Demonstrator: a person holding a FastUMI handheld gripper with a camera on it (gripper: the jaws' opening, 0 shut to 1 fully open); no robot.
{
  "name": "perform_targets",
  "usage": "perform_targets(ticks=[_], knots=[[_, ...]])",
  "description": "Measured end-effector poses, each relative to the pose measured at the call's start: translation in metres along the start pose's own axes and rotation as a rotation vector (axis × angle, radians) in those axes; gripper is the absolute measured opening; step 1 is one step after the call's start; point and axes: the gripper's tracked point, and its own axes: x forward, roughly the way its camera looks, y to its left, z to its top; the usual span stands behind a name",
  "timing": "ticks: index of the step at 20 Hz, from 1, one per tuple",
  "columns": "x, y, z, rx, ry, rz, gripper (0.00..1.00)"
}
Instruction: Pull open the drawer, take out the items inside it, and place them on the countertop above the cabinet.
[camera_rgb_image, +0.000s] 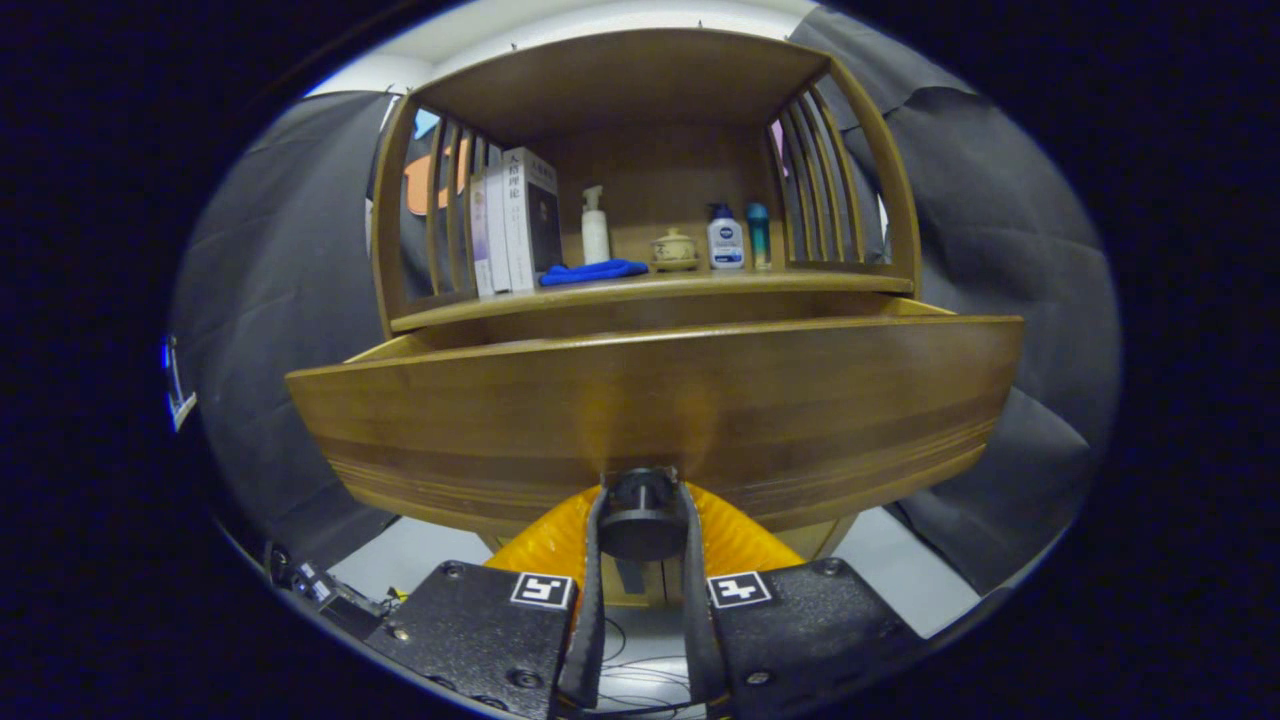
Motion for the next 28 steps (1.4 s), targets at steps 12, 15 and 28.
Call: perform_targets(ticks=[12, 15, 28], knots=[[-0.05, 0.004, -0.027, -0.005, 0.036, 0.052, 0.36], [-0.055, 0.004, -0.031, -0.016, 0.045, 0.067, 0.36], [-0.104, 0.009, 0.001, -0.06, 0.173, 0.147, 0.9]])
